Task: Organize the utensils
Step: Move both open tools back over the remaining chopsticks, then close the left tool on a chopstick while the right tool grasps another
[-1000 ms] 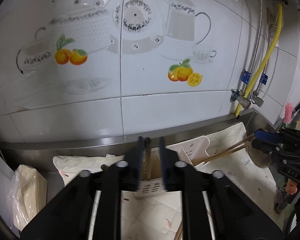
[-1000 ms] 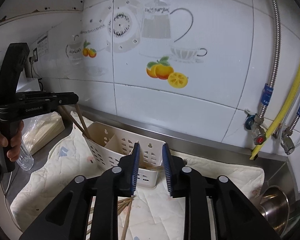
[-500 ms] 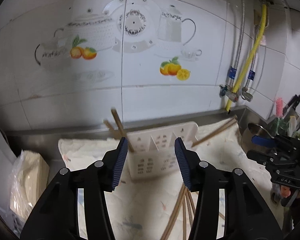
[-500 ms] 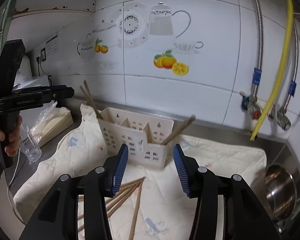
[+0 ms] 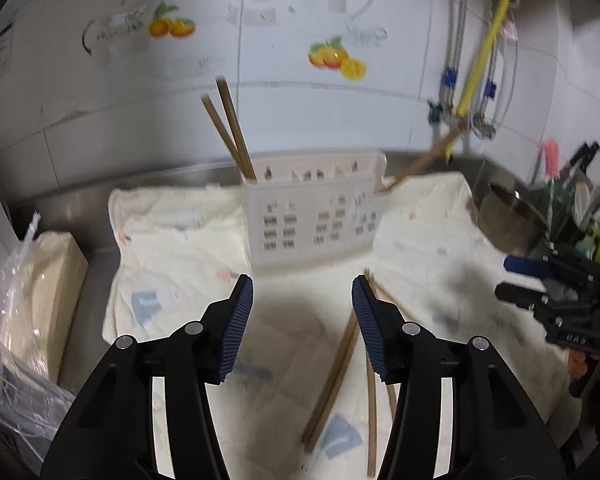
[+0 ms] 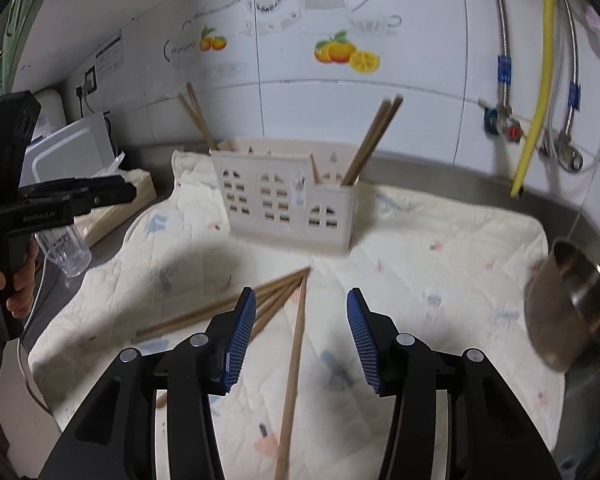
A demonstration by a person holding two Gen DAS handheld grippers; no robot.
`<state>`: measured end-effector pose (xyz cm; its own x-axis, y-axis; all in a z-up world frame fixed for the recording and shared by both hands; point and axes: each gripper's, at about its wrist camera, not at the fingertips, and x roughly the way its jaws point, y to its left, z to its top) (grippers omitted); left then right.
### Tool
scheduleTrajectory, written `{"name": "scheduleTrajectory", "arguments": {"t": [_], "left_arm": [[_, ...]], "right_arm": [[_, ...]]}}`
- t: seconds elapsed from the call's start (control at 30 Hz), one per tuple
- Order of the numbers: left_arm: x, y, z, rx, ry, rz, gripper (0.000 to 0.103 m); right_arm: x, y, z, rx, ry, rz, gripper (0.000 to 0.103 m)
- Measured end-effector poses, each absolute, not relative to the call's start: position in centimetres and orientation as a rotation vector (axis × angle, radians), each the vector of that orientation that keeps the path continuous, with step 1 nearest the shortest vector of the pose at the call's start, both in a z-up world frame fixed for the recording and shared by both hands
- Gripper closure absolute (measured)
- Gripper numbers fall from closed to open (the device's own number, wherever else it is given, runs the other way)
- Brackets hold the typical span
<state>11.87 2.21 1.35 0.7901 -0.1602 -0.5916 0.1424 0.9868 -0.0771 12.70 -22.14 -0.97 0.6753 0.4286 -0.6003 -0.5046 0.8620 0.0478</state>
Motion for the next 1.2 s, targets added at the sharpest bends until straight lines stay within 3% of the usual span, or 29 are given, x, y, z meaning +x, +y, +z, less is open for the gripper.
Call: {"name": "scheduleTrajectory", "arguments": {"t": [0.23, 0.43, 0.67, 1.2], "left_arm": [[11.4, 1.5, -2.6, 0.009, 0.737, -0.206, 0.051], [11.9, 0.3, -5.6, 0.046, 0.827, -0.276, 0.074], [13.0, -0.5, -7.8, 0.075, 0.891, -0.312, 0.086], [14.7, -0.1, -10.2, 0.114, 0.965, -0.352, 0.09]], "right_arm": [[11.5, -22.6, -3.5, -0.086, 0.698, 0.533, 0.057], [10.4, -22.8, -5.0, -0.087, 0.723, 0.521, 0.057], [9.9, -23.2, -6.2, -0.081, 0.751, 0.512, 0.057], [10.2, -23.3, -7.2, -0.073, 0.781, 0.509, 0.057]]}}
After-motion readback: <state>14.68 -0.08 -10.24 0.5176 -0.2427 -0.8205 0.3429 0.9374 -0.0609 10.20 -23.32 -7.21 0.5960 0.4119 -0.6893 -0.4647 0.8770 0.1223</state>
